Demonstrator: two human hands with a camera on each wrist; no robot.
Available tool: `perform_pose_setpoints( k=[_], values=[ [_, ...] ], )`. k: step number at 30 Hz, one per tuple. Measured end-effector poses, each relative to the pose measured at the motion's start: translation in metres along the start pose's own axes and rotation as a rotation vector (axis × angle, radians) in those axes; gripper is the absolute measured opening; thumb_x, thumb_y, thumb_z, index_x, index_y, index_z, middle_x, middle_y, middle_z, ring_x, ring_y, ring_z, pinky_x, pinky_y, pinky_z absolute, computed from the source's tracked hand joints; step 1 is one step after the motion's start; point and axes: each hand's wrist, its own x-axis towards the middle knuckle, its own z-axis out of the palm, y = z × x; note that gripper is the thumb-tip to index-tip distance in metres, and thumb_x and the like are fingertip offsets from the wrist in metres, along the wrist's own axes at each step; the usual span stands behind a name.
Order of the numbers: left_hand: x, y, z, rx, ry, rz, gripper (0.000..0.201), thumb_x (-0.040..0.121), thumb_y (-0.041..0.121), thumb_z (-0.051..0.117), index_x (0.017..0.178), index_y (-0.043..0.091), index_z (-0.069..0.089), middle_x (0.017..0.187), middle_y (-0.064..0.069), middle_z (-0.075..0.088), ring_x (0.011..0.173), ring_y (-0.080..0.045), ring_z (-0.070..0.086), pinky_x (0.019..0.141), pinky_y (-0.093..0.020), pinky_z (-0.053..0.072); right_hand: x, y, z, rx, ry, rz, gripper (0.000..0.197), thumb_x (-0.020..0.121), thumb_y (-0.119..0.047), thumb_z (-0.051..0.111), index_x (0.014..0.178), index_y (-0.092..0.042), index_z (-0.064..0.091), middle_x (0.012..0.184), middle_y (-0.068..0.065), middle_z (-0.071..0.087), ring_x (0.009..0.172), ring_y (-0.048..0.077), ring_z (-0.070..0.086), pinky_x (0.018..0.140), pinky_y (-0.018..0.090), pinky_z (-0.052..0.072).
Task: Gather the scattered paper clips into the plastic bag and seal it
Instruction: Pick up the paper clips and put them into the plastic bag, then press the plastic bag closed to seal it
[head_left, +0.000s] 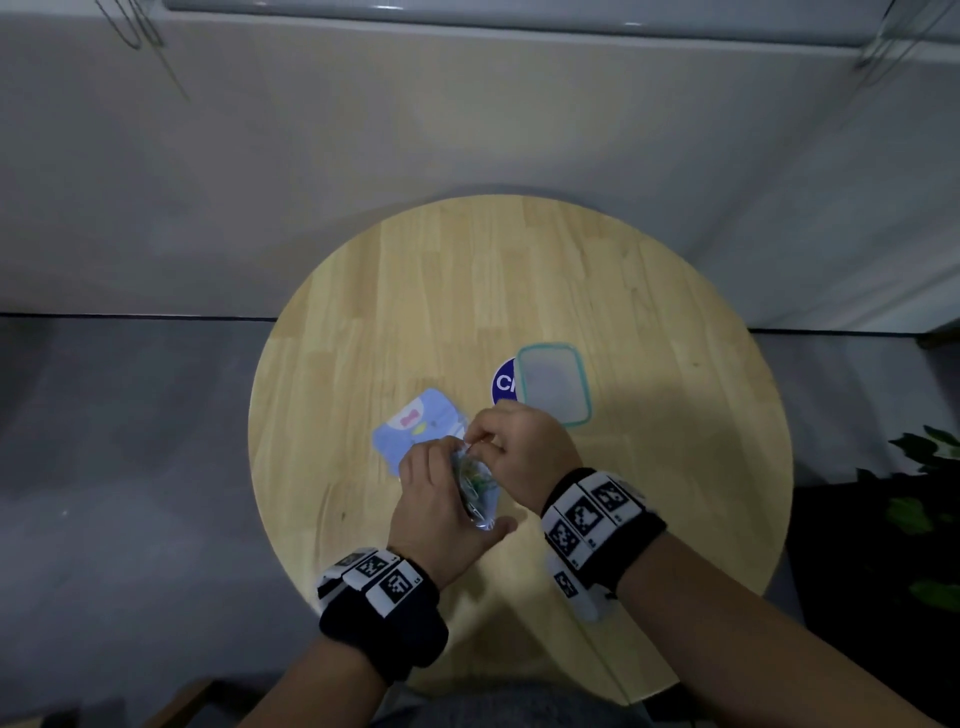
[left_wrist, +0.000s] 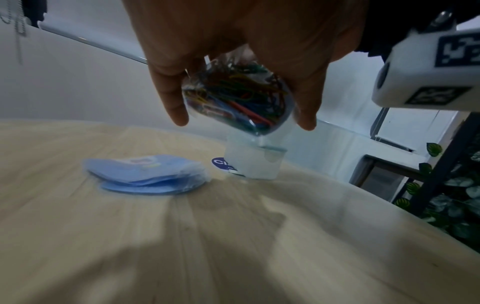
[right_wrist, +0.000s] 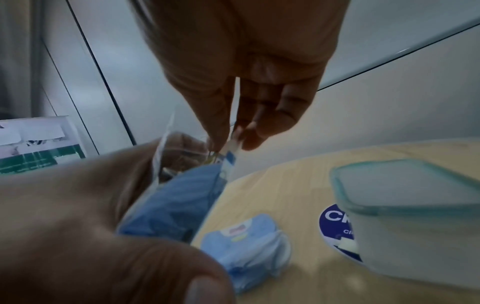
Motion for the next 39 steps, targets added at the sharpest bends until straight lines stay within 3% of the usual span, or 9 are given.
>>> perform_pose_setpoints(
  k=[6,12,15,19,21,25,30,35,39],
  values=[
    [0.007,0.003,-0.003,-0.049,0.058,-0.067,0.092,0.044,0.051,0.083,0.115,0.010,0.042,0.102,0.006,0.035,0.100,-0.017,0.036,0.085,-0.030,0.039,-0.008,0.009,-0.010,0.121,0.171,0.146,0.003,0.073,-0.012,0.068,0.073,-0.015,0.070,0.079,-0.006,0.058,0.065,0.006,0.051,0.070,0.026,0.047],
    [0.018,0.022,-0.001,-0.101,0.147,-0.098,0.072,0.060,0.050,0.062,0.117,0.012,0.038,0.108,-0.008,0.049,0.105,-0.020,0.038,0.083,-0.029,0.038,-0.024,-0.006,-0.002,0.207,-0.007,0.276,0.038,0.086,-0.038,0.047,0.106,-0.013,0.068,0.127,0.004,0.054,0.118,0.017,0.050,0.102,0.037,0.042],
    [0.020,0.026,-0.002,-0.112,0.135,-0.158,0.075,0.062,0.052,0.053,0.119,0.005,0.043,0.109,-0.010,0.050,0.105,-0.027,0.043,0.082,-0.029,0.036,-0.030,-0.013,-0.008,0.401,-0.052,0.291,0.022,0.087,-0.032,0.053,0.084,-0.017,0.069,0.092,0.000,0.064,0.087,0.013,0.059,0.082,0.032,0.048],
    [0.018,0.030,-0.008,-0.165,0.023,-0.159,0.091,0.050,0.060,0.063,0.124,0.011,0.039,0.112,0.001,0.043,0.109,-0.014,0.034,0.088,-0.020,0.029,-0.031,-0.003,-0.012,0.364,-0.046,0.288,0.020,0.083,-0.010,0.061,0.098,-0.015,0.074,0.098,0.006,0.073,0.090,0.016,0.065,0.086,0.028,0.050],
    [0.021,0.030,-0.020,-0.306,-0.088,-0.184,0.095,0.041,0.057,0.079,0.120,0.022,0.041,0.112,0.008,0.048,0.106,-0.006,0.043,0.085,-0.019,0.039,-0.028,0.007,-0.022,0.370,-0.049,0.247,0.022,0.083,-0.004,0.061,0.100,-0.012,0.073,0.099,0.005,0.073,0.089,0.008,0.064,0.085,0.022,0.049],
    [0.030,0.019,-0.046,-0.475,-0.279,-0.196,0.065,0.050,0.041,0.087,0.107,0.028,0.059,0.095,0.011,0.067,0.082,0.000,0.061,0.071,-0.014,0.046,-0.026,0.026,-0.047,0.351,-0.153,0.103,0.024,0.083,-0.001,0.062,0.096,-0.016,0.075,0.099,0.001,0.074,0.093,0.007,0.066,0.088,0.022,0.051],
    [0.036,0.028,-0.054,-0.855,-0.555,-0.304,0.038,0.076,0.002,0.074,0.112,0.011,0.064,0.094,0.002,0.074,0.084,-0.011,0.067,0.072,-0.020,0.050,-0.025,0.016,-0.054,0.321,-0.131,-0.043,0.024,0.078,-0.017,0.063,0.098,-0.021,0.074,0.095,-0.013,0.060,0.093,0.003,0.059,0.086,0.015,0.045],
    [0.038,0.036,-0.057,-1.004,-0.514,-0.348,0.035,0.078,0.015,0.074,0.109,0.002,0.066,0.104,-0.019,0.071,0.089,-0.024,0.068,0.077,-0.028,0.054,-0.027,0.012,-0.070,0.418,-0.124,-0.031,0.043,0.065,-0.024,0.075,0.104,-0.041,0.066,0.099,0.002,0.061,0.093,0.015,0.063,0.086,0.030,0.052],
    [0.034,0.041,-0.057,-1.106,-0.576,-0.391,0.050,0.071,0.031,0.077,0.115,0.009,0.064,0.113,-0.019,0.068,0.102,-0.032,0.064,0.084,-0.041,0.055,-0.029,0.018,-0.071,0.524,-0.137,0.029,0.040,0.059,-0.014,0.080,0.095,-0.029,0.073,0.085,-0.006,0.065,0.083,0.014,0.065,0.079,0.037,0.054]
  ],
)
